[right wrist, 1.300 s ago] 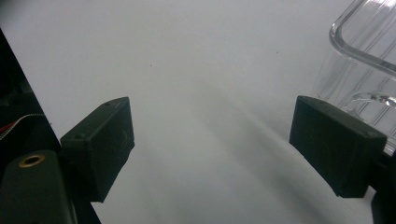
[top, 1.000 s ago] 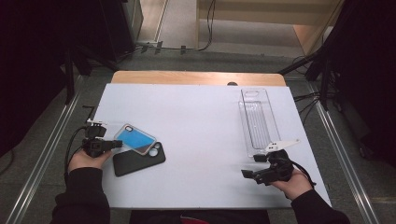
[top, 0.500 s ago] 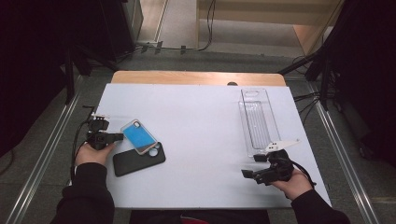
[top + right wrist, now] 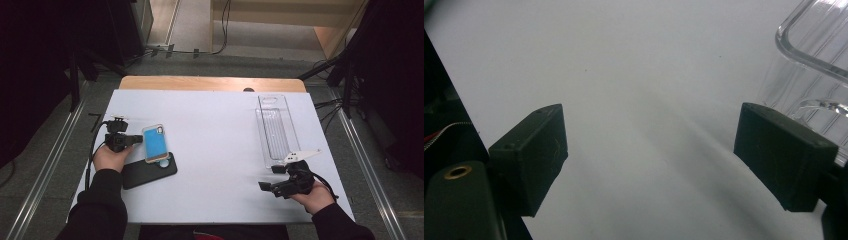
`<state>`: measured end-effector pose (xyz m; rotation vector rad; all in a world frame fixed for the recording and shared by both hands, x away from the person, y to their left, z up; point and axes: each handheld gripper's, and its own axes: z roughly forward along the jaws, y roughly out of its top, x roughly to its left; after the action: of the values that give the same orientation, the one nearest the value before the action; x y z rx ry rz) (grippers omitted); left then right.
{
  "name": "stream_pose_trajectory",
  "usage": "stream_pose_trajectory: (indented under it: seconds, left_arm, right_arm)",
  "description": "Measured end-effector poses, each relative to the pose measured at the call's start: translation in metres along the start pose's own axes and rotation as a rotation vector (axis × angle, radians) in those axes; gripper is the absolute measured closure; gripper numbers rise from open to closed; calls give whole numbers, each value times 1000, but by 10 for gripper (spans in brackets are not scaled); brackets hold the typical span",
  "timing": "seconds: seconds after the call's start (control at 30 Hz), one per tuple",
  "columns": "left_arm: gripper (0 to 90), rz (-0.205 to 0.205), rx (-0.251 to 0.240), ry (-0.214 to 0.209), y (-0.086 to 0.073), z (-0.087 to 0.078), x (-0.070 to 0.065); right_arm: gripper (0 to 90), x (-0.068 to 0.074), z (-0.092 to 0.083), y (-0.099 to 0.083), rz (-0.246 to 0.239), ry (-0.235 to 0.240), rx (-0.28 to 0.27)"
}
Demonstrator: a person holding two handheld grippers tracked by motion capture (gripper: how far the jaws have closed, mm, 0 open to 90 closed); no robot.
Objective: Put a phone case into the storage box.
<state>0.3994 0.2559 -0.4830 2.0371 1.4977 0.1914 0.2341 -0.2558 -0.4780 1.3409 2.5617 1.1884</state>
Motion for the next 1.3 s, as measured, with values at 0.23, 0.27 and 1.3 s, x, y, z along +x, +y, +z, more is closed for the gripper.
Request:
stream_pose_trajectory:
  seconds: [0.23, 0.27, 1.3]
  left_arm:
    - [894, 40, 3, -26, 10, 11, -13]
    - [894, 49, 4, -26, 11, 14, -15]
    - [835, 221, -37, -190, 37, 61, -69]
  right_arm:
    - [121, 0, 0, 0, 1, 0, 0]
    - [121, 0, 0, 0, 2, 2, 1]
    - [121, 0, 0, -1, 2, 6, 2]
